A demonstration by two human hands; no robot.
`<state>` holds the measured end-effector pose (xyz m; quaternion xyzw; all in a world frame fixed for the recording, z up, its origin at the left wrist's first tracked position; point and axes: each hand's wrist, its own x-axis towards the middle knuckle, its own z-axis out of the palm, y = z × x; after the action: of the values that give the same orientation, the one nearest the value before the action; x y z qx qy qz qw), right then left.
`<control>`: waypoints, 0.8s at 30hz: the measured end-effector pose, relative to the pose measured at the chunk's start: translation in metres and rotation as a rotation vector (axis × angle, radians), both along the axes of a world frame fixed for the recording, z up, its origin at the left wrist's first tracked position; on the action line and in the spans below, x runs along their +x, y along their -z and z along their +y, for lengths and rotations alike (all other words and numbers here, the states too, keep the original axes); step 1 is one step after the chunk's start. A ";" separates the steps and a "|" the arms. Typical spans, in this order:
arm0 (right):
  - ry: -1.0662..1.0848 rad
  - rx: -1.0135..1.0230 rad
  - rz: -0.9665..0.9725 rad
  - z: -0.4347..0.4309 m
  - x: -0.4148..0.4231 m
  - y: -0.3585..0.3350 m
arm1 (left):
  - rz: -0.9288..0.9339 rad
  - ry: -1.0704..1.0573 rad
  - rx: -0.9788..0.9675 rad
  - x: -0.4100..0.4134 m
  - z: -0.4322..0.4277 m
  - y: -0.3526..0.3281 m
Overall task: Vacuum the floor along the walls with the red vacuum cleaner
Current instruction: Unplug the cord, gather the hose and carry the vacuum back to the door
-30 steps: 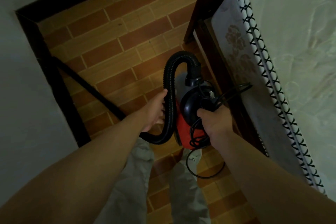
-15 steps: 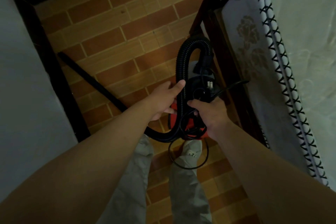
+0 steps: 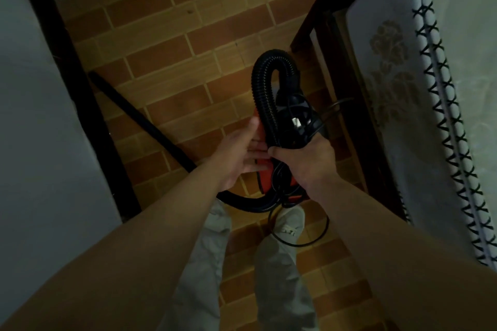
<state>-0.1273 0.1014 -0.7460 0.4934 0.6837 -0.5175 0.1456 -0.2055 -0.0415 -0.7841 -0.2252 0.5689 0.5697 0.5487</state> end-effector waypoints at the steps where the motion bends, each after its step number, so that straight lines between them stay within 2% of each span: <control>1: 0.009 0.005 -0.001 0.002 -0.003 0.001 | 0.015 -0.054 -0.089 0.001 -0.010 0.011; 4: 0.033 -0.003 0.001 0.010 -0.011 0.006 | 0.121 -0.059 -0.465 0.011 -0.043 0.049; 6: 0.034 0.002 -0.012 0.013 -0.016 0.012 | 0.180 -0.031 -0.623 0.017 -0.067 0.079; 12: -0.069 0.035 -0.044 0.006 -0.037 0.044 | 0.310 0.007 -0.776 0.002 -0.125 0.164; 19: -0.153 0.040 -0.087 -0.010 -0.068 0.083 | 0.183 -0.084 -0.778 -0.025 -0.177 0.255; 24: -0.255 0.037 -0.068 -0.019 -0.084 0.097 | 0.206 -0.134 -0.808 -0.036 -0.179 0.297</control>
<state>-0.2113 0.0824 -0.8426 0.4224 0.7450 -0.4651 0.2242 -0.2410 -0.2209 -1.0815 -0.4005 0.7825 0.3548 0.3185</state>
